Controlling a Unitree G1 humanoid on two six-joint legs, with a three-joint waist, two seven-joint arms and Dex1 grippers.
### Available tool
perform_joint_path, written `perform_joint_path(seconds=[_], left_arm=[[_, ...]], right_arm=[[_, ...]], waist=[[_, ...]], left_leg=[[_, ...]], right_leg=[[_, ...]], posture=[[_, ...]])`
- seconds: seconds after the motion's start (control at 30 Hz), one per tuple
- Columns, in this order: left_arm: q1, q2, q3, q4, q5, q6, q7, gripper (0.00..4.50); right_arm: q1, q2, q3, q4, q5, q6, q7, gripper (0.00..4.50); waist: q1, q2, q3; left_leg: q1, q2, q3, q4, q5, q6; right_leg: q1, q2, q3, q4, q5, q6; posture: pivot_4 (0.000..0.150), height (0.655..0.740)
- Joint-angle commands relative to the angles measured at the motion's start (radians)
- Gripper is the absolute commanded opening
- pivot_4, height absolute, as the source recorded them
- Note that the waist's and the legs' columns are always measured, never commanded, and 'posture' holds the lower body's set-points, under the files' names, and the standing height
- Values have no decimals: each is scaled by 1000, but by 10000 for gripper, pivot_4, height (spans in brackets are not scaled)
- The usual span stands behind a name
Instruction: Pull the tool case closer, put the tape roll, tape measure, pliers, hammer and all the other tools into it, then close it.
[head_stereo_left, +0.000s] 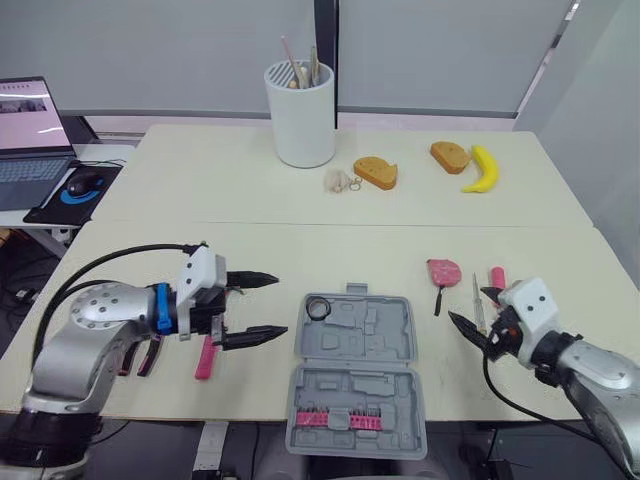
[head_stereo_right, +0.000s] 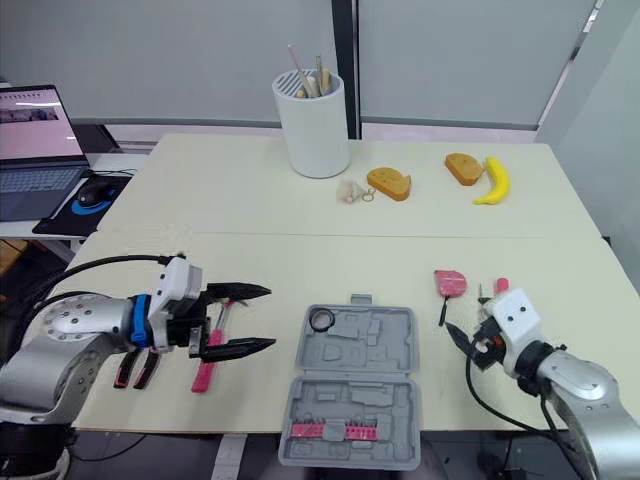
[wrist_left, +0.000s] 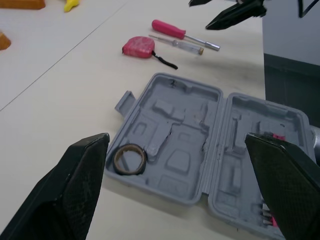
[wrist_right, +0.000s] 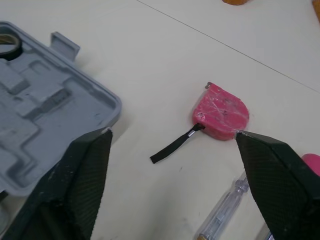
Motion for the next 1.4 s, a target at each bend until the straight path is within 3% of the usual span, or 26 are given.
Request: perform_joint_path(seconds=[0.03, 0.3, 0.67, 0.77, 0.9, 1.23, 1.4], left_arm=[[-62, -41, -69, -40, -21, -32, -21, 45000], [-110, -124, -158, -10, 16, -104, -25, 45000], [-115, -139, -196, -6, 33, -122, -13, 45000], [-116, -140, -199, -8, 33, -124, -10, 45000], [-114, -140, -202, -11, 35, -125, -5, 45000], [-122, -146, -214, -8, 45, -126, 7, 45000], [-117, -136, -218, -14, 54, -134, -1, 45000]], right_arm=[[-88, 89, 68, 84, -66, 4, -127, 39109], [-190, 251, 107, 308, -135, -12, -281, 39109], [-295, 338, 110, 513, -159, -95, -353, 39109], [-306, 351, 106, 533, -161, -96, -364, 33229], [-311, 358, 102, 545, -164, -98, -373, 21444], [-308, 363, 98, 538, -158, -88, -381, 605], [-274, 342, 88, 480, -142, -62, -353, 275]], waist=[[-6, 0, 0], [-10, 1, 0], [-15, 1, 0], [-17, 1, 0], [-21, 1, 0], [-26, 1, 0], [-29, 1, 0]], left_leg=[[0, 0, 0, 0, 0, 0], [1, 0, -1, -1, 2, -3], [1, 1, -2, -1, 2, -3], [1, 1, -2, -1, 2, -3], [1, 1, -2, -1, 2, -3], [1, 1, -2, -1, 2, -3], [1, 1, -2, -1, 2, -3]], right_leg=[[1, 0, 0, 0, 0, 0], [0, 2, 1, 1, 0, 0], [0, 3, 0, 2, 0, 0], [0, 4, 0, 2, 0, 0], [0, 3, 1, 2, 0, 0], [0, 4, 0, 3, 0, 0], [0, 4, 0, 3, 0, 0]], posture=[[1500, 7400], [1500, 7400], [1500, 7400], [1500, 7400], [1500, 7400], [1500, 7400], [1500, 7400]])
